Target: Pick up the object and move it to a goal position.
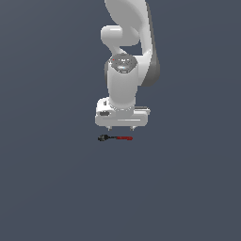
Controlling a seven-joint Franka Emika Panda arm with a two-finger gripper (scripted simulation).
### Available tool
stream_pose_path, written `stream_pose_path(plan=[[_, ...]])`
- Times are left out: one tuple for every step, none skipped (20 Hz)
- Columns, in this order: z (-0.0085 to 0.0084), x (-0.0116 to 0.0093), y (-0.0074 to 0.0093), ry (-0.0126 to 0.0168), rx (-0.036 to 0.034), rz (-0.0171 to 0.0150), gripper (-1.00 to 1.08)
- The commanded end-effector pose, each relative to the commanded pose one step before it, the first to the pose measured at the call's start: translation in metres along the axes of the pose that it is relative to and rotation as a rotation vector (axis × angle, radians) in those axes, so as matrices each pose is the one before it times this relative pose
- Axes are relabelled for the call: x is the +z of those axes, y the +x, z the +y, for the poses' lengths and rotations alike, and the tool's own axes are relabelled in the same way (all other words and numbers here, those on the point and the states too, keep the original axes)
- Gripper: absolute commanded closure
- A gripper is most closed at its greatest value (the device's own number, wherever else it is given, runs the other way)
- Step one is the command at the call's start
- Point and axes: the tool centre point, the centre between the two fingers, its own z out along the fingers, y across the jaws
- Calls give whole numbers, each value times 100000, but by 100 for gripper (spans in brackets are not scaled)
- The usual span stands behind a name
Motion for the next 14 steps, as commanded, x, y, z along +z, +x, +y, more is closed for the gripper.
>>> stream_pose_path(plan=[[1,0,0,0,0,0,-92],[54,-10,-4,-63,74,-3,-92],[170,-27,-13,-194,240,-12,-92],[269,-44,-20,-304,375,-19,-92],[371,-60,-28,-421,515,-28,-92],[469,-75,-36,-530,643,-36,-92],[524,-82,-41,-593,707,-41,-92],[427,-67,-33,-483,560,-35,-92],[313,-49,-23,-356,393,-26,-92],[196,-32,-14,-223,224,-16,-92],[84,-16,-5,-95,73,-6,-92],[-31,2,3,28,-63,3,-92],[-86,18,6,102,-61,6,-92],[-48,19,0,63,74,0,-92]])
